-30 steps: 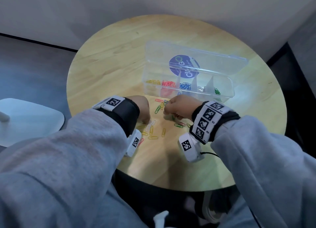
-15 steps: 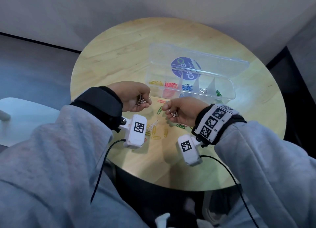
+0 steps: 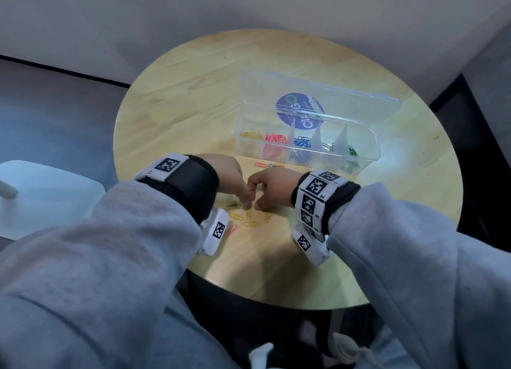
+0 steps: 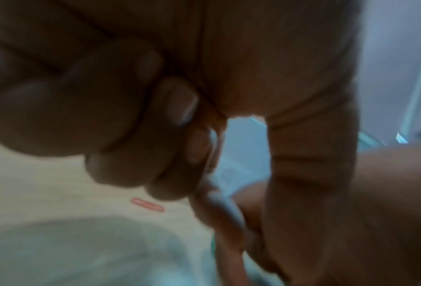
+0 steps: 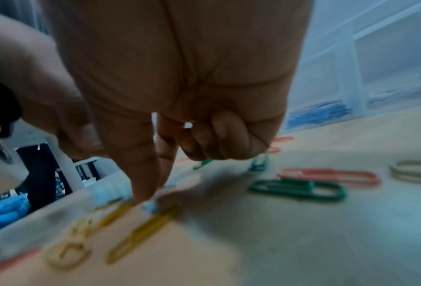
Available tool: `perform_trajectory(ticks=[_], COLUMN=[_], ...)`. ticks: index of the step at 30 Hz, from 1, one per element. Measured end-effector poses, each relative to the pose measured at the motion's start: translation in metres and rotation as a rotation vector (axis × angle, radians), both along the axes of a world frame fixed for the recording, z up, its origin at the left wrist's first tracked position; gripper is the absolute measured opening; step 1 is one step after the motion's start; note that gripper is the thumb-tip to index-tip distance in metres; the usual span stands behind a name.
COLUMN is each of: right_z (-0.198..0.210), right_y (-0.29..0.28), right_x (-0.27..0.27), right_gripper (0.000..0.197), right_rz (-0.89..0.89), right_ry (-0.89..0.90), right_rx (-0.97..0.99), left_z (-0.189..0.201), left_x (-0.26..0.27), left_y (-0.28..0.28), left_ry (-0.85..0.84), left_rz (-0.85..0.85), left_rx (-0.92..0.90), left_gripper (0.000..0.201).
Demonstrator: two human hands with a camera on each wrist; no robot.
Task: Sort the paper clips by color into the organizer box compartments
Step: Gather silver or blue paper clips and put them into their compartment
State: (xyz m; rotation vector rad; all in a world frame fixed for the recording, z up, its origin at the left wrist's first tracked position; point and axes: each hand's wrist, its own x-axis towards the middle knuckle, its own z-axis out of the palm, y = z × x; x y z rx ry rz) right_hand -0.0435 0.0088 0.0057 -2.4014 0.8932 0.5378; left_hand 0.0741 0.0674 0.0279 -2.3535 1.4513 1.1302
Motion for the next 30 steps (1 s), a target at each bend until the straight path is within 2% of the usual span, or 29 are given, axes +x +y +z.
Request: perform_trajectory(ticks=[4, 6, 9, 12, 18, 21, 25, 28, 30], right_z=[-0.002, -0.002, -0.003, -0.002, 0.005, 0.010, 0.015, 0.016, 0.017], right_y=[0.001, 0.001, -0.001, -0.004, -0.010, -0.016, -0.022, -0.025, -0.027], right_x=[-0.002, -0.003, -0.008, -0.014, -0.024, -0.029, -0.038, -0.046, -0.050], right_gripper=[0.014, 0.004, 0.017, 0.021, 0.020, 0.021, 0.022, 0.029, 0.032], right_rz=[0.028, 0.046, 0.032, -0.038, -0.188, -0.284, -0.413, -0.532, -0.571], right_ry=[0.009, 0.036, 0.055, 0.034, -0.032, -0.083, -0.188, -0.292, -0.342], right_rx=[-0.027, -0.040, -0.024, 0.041, 0.111, 0.146, 0.333, 0.487, 0.557], left_z=[-0.012, -0.016, -0.020, -0.024, -0.024, -0.024, -0.022, -0.016, -0.010], left_x=[-0.017, -0.023, -0.025, -0.023, -0.020, -0.021, -0.024, -0.020, -0.015], left_y=[-0.001, -0.002, -0.005, -0.008, -0.010, -0.011, -0.010, -0.012, -0.013], left_ry=[-0.151, -0.189, -0.207, -0.184, -0.162, -0.155, -0.131, -0.038, 0.112], left_rz=[-0.118, -0.133, -0.131, -0.117, -0.069, -0.071, -0.083, -0.041, 0.029], left_rx=[0.051, 0.041, 0.025, 0.030, -0.006, -0.003, -0.007, -0.037, -0.061], left_gripper=[0.018, 0.021, 0.029, 0.024, 0.031, 0.026, 0.017, 0.011, 0.012])
